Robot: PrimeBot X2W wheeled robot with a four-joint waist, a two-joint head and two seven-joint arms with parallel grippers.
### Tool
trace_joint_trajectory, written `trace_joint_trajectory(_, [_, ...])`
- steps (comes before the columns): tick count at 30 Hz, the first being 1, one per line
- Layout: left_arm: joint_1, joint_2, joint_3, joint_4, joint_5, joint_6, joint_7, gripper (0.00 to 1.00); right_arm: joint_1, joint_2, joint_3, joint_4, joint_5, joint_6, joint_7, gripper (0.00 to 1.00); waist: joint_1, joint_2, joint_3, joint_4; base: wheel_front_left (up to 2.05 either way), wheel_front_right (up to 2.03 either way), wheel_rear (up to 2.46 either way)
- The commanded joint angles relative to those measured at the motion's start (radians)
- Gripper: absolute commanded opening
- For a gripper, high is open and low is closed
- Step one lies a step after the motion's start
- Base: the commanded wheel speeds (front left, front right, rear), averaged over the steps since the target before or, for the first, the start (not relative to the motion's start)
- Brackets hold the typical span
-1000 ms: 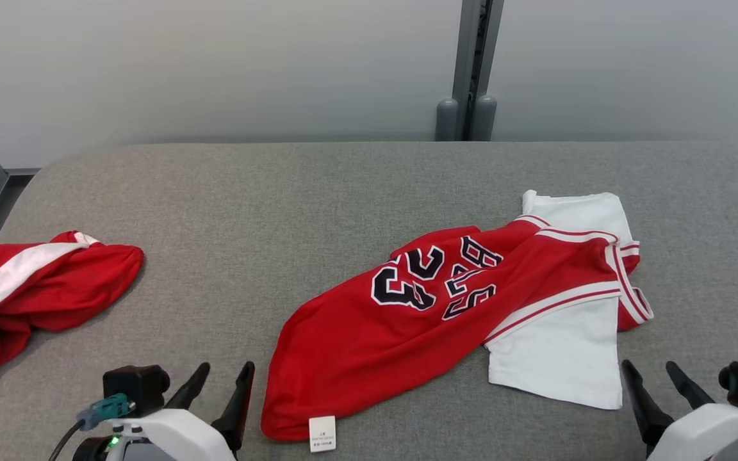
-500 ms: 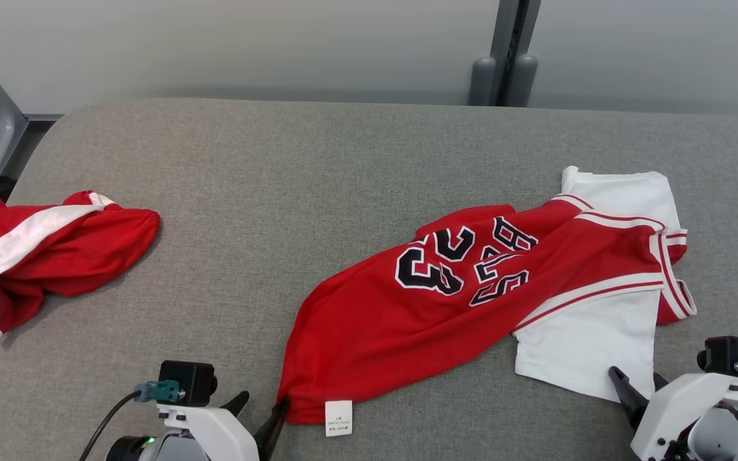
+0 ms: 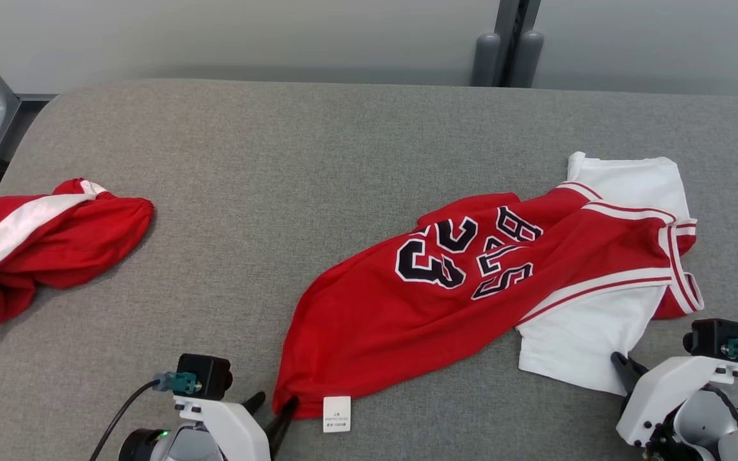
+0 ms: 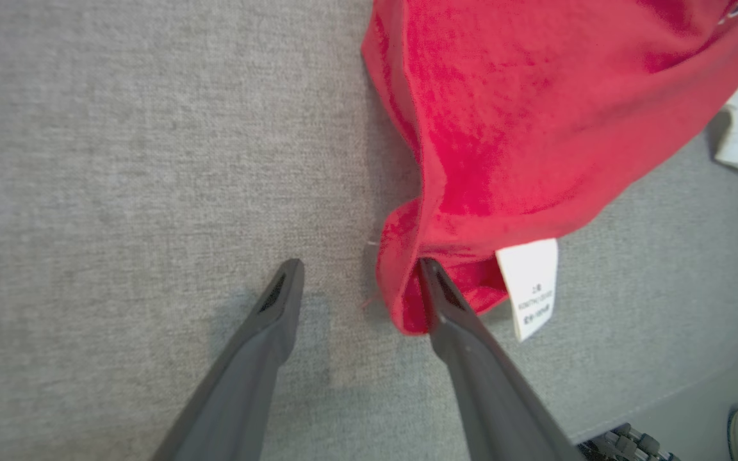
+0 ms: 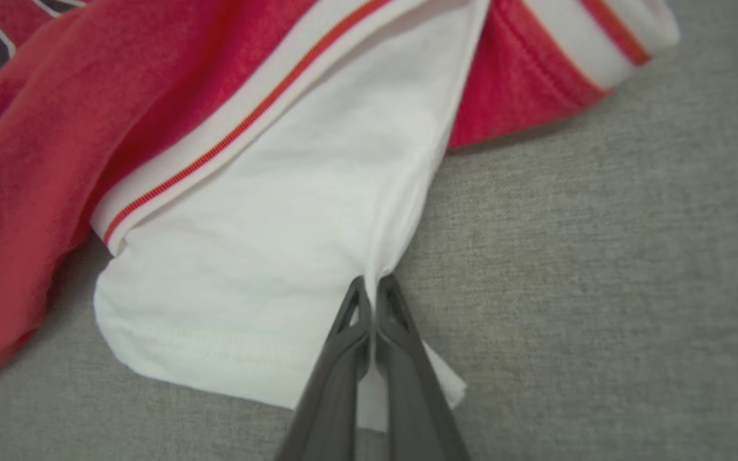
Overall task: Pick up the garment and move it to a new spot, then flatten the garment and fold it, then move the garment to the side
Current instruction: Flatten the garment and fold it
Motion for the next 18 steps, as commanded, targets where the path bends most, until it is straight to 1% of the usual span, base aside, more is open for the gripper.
trace_joint_trajectory(1, [-0.016, 0.003, 0.000, 0.005, -0.002, -0.008, -0.001, 0.00, 0.008, 0.008, 0.016, 0.020, 0.009, 0.002, 0.001, 0.00, 0.0000, 0.0000, 0.000, 0.000, 0.00, 0.00, 0.00])
trace_joint_trajectory(5, [-0.022, 0.003, 0.005, 0.008, -0.005, -0.014, -0.017, 0.00, -0.004, -0.003, 0.031, 0.014, 0.025, 0.002, -0.041, 0.00, 0.0000, 0.0000, -0.006, -0.002, 0.00, 0.00, 0.00])
trace_joint_trajectory(6, [-0.017, 0.004, 0.011, 0.002, -0.010, -0.016, -0.027, 0.00, -0.007, -0.014, 0.033, 0.006, 0.035, 0.002, -0.068, 0.00, 0.0000, 0.0000, -0.014, -0.003, 0.00, 0.00, 0.00])
trace_joint_trajectory(10, [0.004, 0.012, 0.028, -0.028, -0.026, -0.010, -0.035, 0.00, 0.009, -0.032, 0.031, -0.022, 0.062, 0.002, -0.111, 0.00, 0.0000, 0.0000, -0.037, -0.009, 0.00, 0.00, 0.00])
trace_joint_trajectory(12, [0.012, 0.015, 0.031, -0.040, -0.035, -0.013, -0.030, 0.00, 0.016, -0.033, 0.027, -0.028, 0.074, 0.002, -0.117, 0.00, 0.0000, 0.0000, -0.045, -0.011, 0.00, 0.00, 0.00])
trace_joint_trajectory(14, [0.024, 0.016, 0.040, -0.074, -0.062, -0.020, -0.018, 0.00, 0.030, -0.051, 0.017, -0.048, 0.086, 0.002, -0.119, 0.00, 0.0000, 0.0000, -0.057, -0.015, 0.00, 0.00, 0.00])
trace_joint_trajectory(18, [0.029, 0.045, 0.051, -0.154, -0.092, -0.032, 0.017, 0.00, 0.050, -0.060, 0.001, -0.123, 0.165, 0.002, -0.104, 0.00, 0.0000, 0.0000, -0.074, -0.027, 0.00, 0.00, 0.00])
